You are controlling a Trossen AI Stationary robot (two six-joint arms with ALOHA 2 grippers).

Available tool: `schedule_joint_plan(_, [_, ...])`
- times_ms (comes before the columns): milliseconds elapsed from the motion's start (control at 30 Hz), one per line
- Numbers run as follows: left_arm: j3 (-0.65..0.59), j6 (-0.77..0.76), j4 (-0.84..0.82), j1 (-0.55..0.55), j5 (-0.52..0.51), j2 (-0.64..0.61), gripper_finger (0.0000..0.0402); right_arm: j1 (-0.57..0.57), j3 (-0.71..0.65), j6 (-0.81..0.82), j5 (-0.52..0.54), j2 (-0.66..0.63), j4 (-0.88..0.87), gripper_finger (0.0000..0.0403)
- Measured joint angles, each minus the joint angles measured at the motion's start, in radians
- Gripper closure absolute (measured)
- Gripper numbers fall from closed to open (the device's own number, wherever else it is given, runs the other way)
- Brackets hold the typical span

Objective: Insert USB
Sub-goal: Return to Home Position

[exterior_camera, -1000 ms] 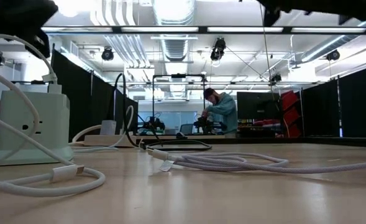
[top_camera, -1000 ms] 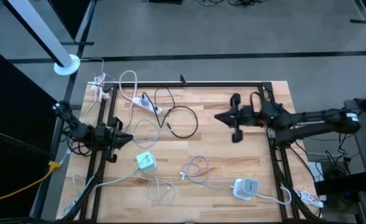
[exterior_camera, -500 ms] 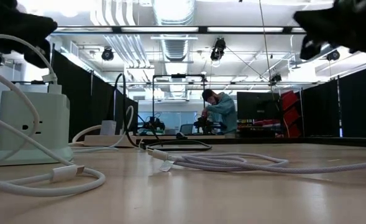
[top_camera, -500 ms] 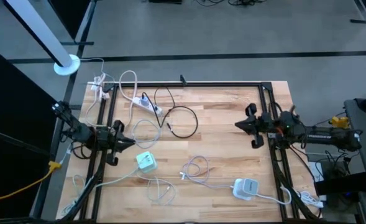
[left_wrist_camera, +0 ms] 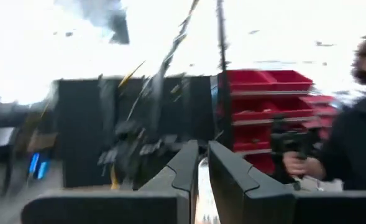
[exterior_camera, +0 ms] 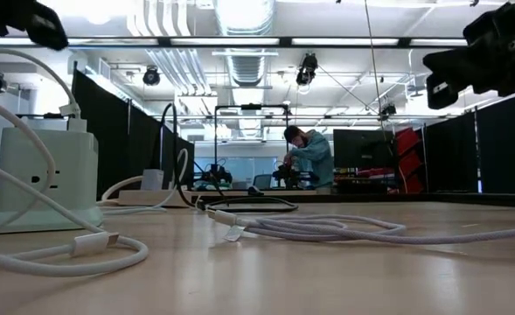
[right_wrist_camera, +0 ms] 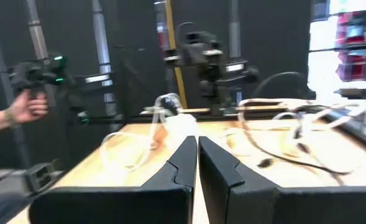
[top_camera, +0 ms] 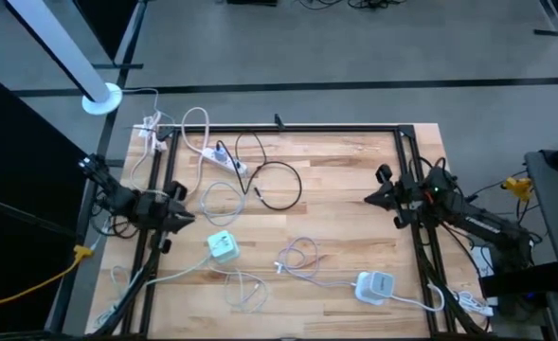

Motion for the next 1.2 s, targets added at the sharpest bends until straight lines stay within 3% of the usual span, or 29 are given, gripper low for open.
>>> schedule_joint_plan(100, [0.000,0.100,-0.002,0.002,0.043,-0.001,0.0376,-0.041,0.000,-0.005,0.000,-0.002,0.004,0.0403])
schedule_joint_plan(267, [0.000,0.113,0.048,0.045,0.033,-0.002,0.0376,-0.053,0.000,-0.056,0.006,0.002,0.048,0.0403])
schedule_joint_plan(400, [0.000,0.102,0.050,0.121,0.197,-0.001,0.0376,-0.054,0.000,-0.084,0.059,0.017,0.045,0.0403])
schedule_joint_plan(700, [0.000,-0.205,-0.069,0.366,0.214,0.022,0.0376,-0.054,0.000,-0.118,0.045,0.083,0.045,0.0403])
schedule_joint_plan(867, [0.000,-0.183,-0.008,0.412,0.237,0.013,0.0376,-0.054,0.000,-0.108,0.060,0.093,0.057,0.0403])
schedule_joint_plan(1033, [0.000,-0.118,0.033,0.465,0.416,0.005,0.0376,-0.060,0.000,-0.032,0.072,0.089,0.180,0.0403])
schedule_joint_plan(1200, [0.000,-0.238,-0.064,0.507,0.434,0.006,0.0376,-0.095,0.000,0.014,0.097,0.091,0.155,0.0403])
